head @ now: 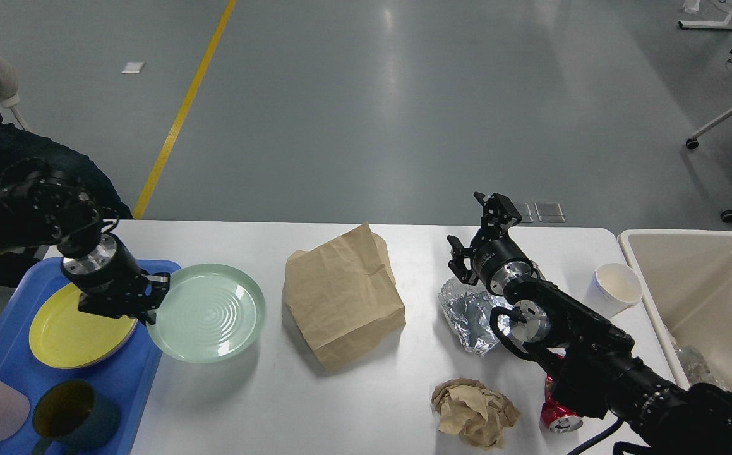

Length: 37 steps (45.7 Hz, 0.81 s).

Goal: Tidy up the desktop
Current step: 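Lift the plate and lay it on the yellow plate in the tray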

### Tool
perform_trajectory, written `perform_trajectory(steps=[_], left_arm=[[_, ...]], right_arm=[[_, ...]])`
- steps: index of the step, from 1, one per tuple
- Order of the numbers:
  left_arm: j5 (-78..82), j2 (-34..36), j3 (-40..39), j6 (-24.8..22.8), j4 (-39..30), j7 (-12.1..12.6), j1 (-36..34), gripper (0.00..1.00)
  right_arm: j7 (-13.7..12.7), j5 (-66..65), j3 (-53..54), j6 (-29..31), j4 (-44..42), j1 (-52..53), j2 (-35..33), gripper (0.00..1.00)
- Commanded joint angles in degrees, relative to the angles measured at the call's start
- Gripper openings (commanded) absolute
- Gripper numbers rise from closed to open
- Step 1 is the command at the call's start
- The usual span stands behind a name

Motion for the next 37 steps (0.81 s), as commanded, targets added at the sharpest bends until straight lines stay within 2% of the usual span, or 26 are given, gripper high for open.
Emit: perform_trajectory(steps=[1, 7, 14, 21, 29, 37], left_arm=[[-0.01, 5.40, -0.07, -0.08, 0.21, -0.10, -0.38, 0.00], [-0.09, 10.15, -0.42, 0.10, 6.00, -0.19, 1.02, 0.00], [-0.09, 10.68, -4.99, -0.25, 13.91, -0.19, 9.10, 0.00], [-0.09, 9.98, -5.87, -0.60, 20.94, -0.10, 12.80, 0.00], [-0.01, 9.89, -5.70, -0.60, 25.52, 0.07, 14.82, 0.00], [0.35, 9.81, -5.26, -0.60, 25.87, 0.69, 15.88, 0.00]], right_arm=[[0.00, 0.00, 0.00, 0.00, 0.06, 0.00, 0.00, 1.00], [0.00, 0.00, 0.00, 0.00, 0.06, -0.09, 0.00, 1.00], [0.00, 0.00, 0.00, 0.00, -0.03, -0.09, 0.00, 1.00], [0.00, 0.00, 0.00, 0.00, 0.06, 0.00, 0.00, 1.00], [0.00, 0.00, 0.00, 0.00, -0.03, 0.00, 0.00, 1.00], [0.00, 0.00, 0.00, 0.00, 0.06, 0.00, 0.00, 1.00]])
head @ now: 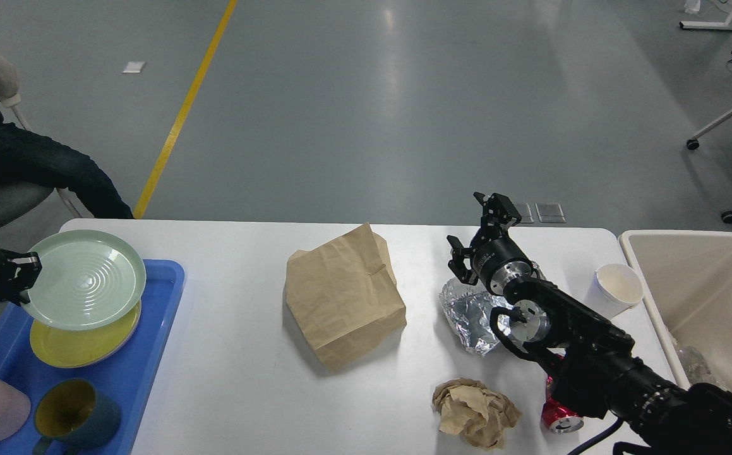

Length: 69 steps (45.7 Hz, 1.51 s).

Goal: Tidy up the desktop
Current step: 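Lift the plate and lay it on the yellow plate in the tray, then open the left gripper and raise it off the stacked plates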

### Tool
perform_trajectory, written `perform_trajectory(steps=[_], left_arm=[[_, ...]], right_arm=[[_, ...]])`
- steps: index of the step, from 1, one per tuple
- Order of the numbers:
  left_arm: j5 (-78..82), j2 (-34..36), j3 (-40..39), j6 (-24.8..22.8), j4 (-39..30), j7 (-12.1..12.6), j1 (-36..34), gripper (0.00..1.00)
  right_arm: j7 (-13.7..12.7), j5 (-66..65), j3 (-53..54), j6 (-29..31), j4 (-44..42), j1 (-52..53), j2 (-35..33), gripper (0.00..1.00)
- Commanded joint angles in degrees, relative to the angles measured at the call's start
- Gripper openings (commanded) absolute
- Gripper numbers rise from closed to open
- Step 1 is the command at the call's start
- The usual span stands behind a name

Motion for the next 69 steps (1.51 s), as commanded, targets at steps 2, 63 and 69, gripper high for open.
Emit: perform_trajectory(steps=[2, 63, 69], left_arm=[[0.28, -0.06, 0.27, 0.09, 0.20, 1.30, 1.18, 0.00], [0.28, -1.20, -0.34, 2.72, 0.20, 2.89, 2.67, 0.36], [0.37, -1.03, -0.61, 9.56, 0.20, 2.63, 2.06, 0.76]], right_arm=[[0.00, 0.00, 0.00, 0.00, 0.02, 0.00, 0.00, 1.00], [0.00, 0.00, 0.00, 0.00, 0.02, 0.00, 0.00, 1.00], [0.00, 0.00, 0.00, 0.00, 0.02, 0.00, 0.00, 1.00]])
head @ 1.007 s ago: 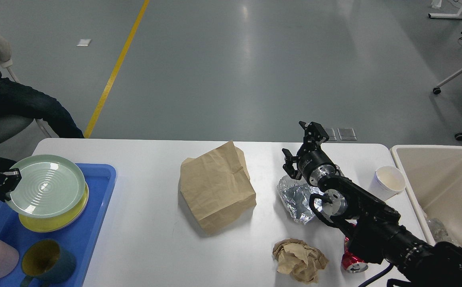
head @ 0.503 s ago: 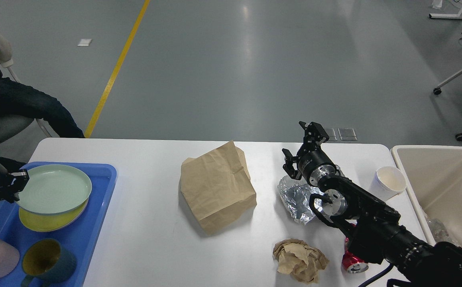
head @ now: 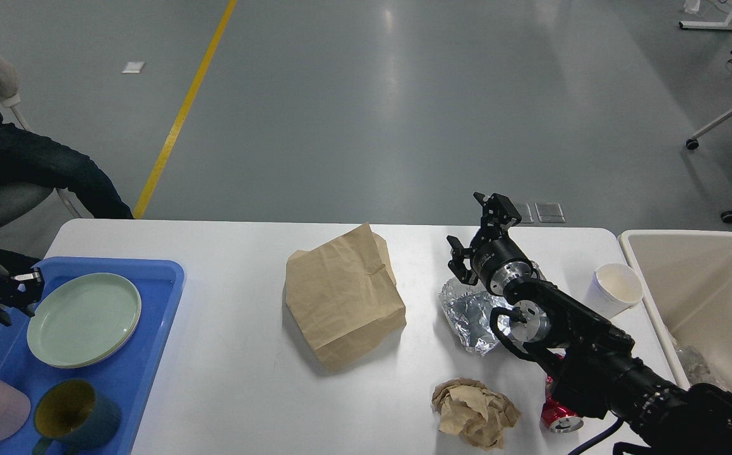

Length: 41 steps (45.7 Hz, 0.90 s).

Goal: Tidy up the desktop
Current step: 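Open the left gripper and raise it off the stacked plates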

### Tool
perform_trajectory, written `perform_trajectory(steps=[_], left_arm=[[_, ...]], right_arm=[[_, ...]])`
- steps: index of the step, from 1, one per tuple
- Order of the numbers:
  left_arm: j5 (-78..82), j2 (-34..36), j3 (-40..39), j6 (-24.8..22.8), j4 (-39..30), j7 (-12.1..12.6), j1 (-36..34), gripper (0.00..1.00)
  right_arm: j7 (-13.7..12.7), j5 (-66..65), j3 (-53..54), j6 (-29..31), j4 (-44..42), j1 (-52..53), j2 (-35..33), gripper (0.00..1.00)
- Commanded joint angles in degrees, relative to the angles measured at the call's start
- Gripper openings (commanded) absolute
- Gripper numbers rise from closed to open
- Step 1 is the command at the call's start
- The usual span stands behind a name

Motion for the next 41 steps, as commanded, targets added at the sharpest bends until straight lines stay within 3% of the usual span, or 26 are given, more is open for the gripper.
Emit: perform_trajectory(steps=[1, 4, 18, 21, 30, 41], left_arm=[[0.08, 0.00, -0.43, 7.48, -0.05, -0.53, -0.79, 0.85], [0.17, -0.35, -1.92, 10.56, -0.49, -0.28, -0.79, 0.95], [0.17, -2.11, -14.13, 10.13, -0.58, -0.10, -0.09, 0.96], [-0.62, -2.02, -18.79, 10.74, -0.58, -1.32, 0.09, 0.96], [-2.20, -1.84, -46.02, 11.80, -0.14, -3.00, 5.35, 0.96], [-2.38, -6.41, -83.11, 18.21, -0.05, -3.08, 11.68, 0.96]], right_arm=[[0.00, 0.00, 0.00, -0.02, 0.00, 0.02, 0.00, 1.00], [0.00, 0.00, 0.00, -0.02, 0.00, 0.02, 0.00, 1.00], [0.00, 0.00, 0.00, -0.02, -0.09, -0.07, 0.00, 1.00], [0.00, 0.00, 0.00, -0.02, 0.00, 0.02, 0.00, 1.00], [0.00, 0.00, 0.00, -0.02, -0.09, 0.01, 0.00, 1.00], [0.00, 0.00, 0.00, -0.02, 0.00, 0.02, 0.00, 1.00]])
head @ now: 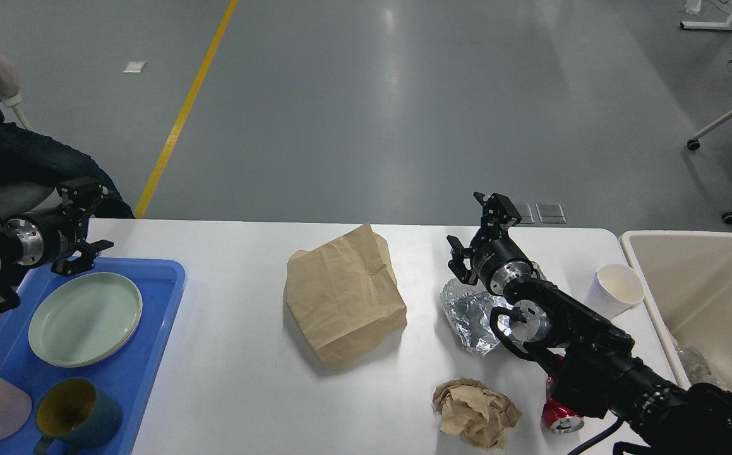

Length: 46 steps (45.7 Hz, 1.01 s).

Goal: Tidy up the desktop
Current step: 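Open the left gripper and raise it off the stacked plates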

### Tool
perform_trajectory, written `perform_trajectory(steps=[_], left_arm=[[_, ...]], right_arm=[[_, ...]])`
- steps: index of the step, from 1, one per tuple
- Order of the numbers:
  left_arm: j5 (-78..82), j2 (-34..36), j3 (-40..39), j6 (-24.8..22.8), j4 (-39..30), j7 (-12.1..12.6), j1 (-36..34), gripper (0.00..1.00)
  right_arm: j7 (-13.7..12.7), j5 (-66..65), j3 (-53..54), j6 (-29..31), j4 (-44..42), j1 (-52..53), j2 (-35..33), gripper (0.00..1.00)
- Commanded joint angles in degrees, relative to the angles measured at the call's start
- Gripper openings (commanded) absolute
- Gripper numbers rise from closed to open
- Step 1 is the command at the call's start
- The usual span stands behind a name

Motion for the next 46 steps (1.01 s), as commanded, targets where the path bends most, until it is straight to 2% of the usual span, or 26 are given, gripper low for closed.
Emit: perform_trajectory(steps=[1, 9, 16, 21, 29, 34, 46], left_arm=[[-0.09, -3.56, -19.09, 3.09, -0.06, -0.02, 3.12, 0.96], [-0.09, -7.08, -38.43, 3.54, -0.06, -0.11, 6.19, 0.96], [-0.27, -8.66, -46.71, 3.62, -0.14, -0.46, 7.60, 0.96], [-3.42, -9.36, -49.52, 3.80, -0.06, -3.53, 7.60, 0.96], [-10.29, -10.16, -50.84, 7.66, -0.14, -11.79, 6.90, 0.96], [-10.38, -10.77, -50.32, 8.90, -0.14, -15.13, 5.32, 0.96], [-9.85, -10.68, -49.53, 8.90, -0.23, -15.23, 1.10, 0.96]], right_arm=[[0.00, 0.00, 0.00, 0.00, 0.02, 0.00, 0.00, 1.00], [0.00, 0.00, 0.00, 0.00, 0.02, 0.00, 0.00, 1.00], [0.00, 0.00, 0.00, 0.00, 0.02, 0.00, 0.00, 1.00], [0.00, 0.00, 0.00, 0.00, 0.02, 0.00, 0.00, 1.00], [0.00, 0.00, 0.00, 0.00, 0.02, 0.00, 0.00, 1.00], [0.00, 0.00, 0.00, 0.00, 0.02, 0.00, 0.00, 1.00], [0.00, 0.00, 0.00, 0.00, 0.02, -0.09, 0.00, 1.00]])
